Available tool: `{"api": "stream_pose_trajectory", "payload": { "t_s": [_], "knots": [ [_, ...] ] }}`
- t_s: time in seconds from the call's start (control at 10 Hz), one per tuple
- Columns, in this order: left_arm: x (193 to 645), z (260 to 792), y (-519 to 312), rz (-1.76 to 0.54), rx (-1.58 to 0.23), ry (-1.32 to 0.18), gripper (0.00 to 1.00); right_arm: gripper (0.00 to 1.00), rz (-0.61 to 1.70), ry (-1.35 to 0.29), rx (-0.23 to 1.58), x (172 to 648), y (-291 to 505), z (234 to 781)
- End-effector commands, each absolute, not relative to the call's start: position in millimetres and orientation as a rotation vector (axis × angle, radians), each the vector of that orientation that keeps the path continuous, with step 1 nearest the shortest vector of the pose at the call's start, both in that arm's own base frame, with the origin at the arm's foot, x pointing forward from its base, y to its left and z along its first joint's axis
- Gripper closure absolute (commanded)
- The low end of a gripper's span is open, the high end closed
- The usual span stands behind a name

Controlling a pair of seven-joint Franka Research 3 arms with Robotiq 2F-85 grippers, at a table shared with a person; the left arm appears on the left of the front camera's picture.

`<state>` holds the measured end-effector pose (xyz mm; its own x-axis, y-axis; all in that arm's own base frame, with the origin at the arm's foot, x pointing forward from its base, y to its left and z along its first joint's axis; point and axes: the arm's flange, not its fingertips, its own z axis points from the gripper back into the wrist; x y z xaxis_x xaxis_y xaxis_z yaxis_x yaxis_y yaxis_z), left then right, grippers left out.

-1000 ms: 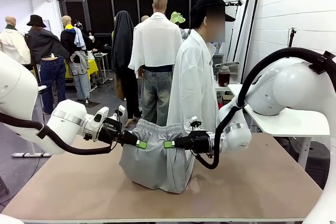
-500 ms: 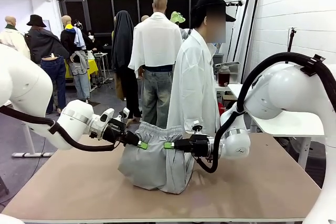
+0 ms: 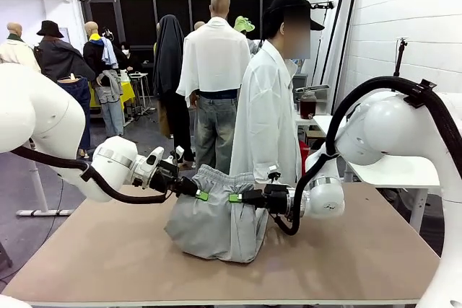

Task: Fold the training pants.
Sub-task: Fold the Training pants in half.

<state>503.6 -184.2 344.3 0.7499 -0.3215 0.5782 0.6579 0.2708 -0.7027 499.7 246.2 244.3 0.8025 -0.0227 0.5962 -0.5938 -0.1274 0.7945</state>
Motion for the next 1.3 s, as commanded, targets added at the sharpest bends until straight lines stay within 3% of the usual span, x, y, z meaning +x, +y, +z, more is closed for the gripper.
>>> {"api": "stream_pose_trajectory", "payload": {
  "t_s": [0.0,0.6,1.2],
  "knots": [
    [513,337,-189,-0.599,-1.102,-0.385,1.00,1.00,0.461,-0.519,1.592,518,249,246],
    [540,317,-204,-0.575,-1.066,-0.382,1.00,1.00,0.393,-0.530,1.560,541,244,234],
    [536,315,-199,-0.586,-1.079,-0.389,1.00,1.00,0.445,-0.509,1.554,530,238,231]
  ]
}}
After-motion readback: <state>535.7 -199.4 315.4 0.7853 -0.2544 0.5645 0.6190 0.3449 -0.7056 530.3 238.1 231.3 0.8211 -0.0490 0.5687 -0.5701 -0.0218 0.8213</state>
